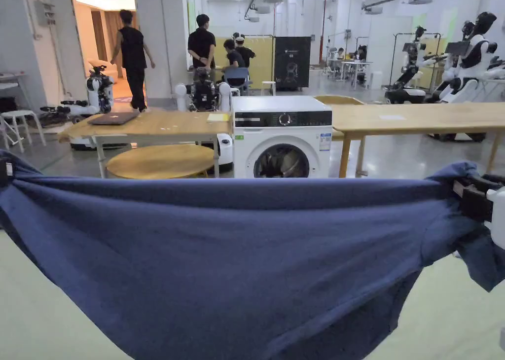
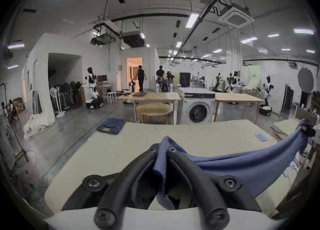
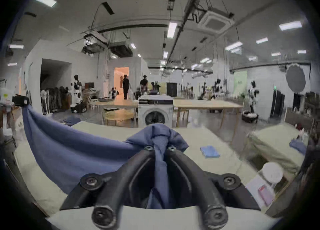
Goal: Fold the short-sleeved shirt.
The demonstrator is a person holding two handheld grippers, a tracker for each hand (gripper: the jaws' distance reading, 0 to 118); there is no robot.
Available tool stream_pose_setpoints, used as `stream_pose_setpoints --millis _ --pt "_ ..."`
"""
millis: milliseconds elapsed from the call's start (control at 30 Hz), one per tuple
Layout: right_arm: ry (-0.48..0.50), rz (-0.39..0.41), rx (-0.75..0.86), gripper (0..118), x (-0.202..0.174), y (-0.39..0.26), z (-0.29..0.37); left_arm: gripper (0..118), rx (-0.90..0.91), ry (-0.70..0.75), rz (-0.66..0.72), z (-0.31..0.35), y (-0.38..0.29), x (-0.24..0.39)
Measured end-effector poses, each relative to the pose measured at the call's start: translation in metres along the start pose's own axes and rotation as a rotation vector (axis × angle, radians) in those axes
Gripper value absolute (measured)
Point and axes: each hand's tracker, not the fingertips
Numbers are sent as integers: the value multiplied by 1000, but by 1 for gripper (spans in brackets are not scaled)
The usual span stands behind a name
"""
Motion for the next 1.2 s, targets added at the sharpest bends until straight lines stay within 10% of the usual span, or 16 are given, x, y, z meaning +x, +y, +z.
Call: stream_pose_setpoints --millis 400,800,1200 --pt "-112 172 87 5 -42 90 -119 0 97 198 5 -83 62 1" --pt "-204 71 152 5 -47 114 -272 0 214 266 -70 -234 87 33" --pt "-196 82 -14 5 -51 -43 -367 0 7 275 -91 -355 -52 55"
